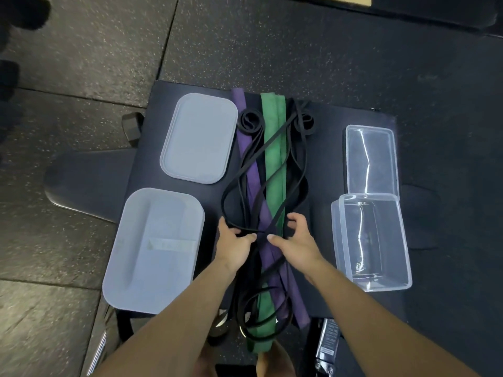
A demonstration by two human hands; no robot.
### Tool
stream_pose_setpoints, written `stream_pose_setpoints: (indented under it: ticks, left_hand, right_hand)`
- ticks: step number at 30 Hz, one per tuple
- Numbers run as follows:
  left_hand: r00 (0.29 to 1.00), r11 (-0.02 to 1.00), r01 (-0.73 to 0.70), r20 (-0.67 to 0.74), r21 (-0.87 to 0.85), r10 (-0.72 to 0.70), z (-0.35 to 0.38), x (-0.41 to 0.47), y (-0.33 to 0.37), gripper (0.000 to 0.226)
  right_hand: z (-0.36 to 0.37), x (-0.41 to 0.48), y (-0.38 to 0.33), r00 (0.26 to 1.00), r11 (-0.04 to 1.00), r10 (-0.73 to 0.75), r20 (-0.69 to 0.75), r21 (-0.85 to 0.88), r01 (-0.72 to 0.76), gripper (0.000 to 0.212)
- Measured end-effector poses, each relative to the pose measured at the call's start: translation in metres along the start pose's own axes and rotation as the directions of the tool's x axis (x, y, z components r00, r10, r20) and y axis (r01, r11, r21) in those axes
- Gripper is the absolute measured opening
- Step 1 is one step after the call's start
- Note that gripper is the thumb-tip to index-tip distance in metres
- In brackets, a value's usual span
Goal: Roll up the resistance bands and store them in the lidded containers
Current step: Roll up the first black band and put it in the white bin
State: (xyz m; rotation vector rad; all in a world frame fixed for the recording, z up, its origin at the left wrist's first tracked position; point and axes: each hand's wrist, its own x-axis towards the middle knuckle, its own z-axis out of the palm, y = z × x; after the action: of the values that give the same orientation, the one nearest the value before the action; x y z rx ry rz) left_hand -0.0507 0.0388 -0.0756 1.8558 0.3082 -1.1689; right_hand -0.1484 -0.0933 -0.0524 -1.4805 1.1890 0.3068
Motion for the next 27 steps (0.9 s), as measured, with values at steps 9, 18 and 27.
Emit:
stream_pose_setpoints:
  ticks: [9, 18, 27]
  left_hand:
    - [0.978, 0.999, -0.042, 0.203, 0.018, 0.038, 0.020, -0.009, 0.007, 0.071]
    - [0.925, 0.982, -0.179, 0.349, 0.056, 0.149, 0.023, -0.022, 0.008, 0.084]
    - [0.971, 0.994, -0.097, 0.216, -0.058, 0.107, 0.016, -0.023, -0.002, 0.067]
  right_hand:
    - [-0.003, 0.003, 0.008, 0.993, 0.989, 0.115, 0.039, 0.092, -0.118, 0.072]
    - [0.000, -0.001, 0.005, 0.995, 0.979, 0.092, 0.038, 0.178, -0.098, 0.028]
    - [-0.019, -0.008, -0.001, 0.999, 0.999, 0.036, -0.030, 0.033, -0.035, 0.006]
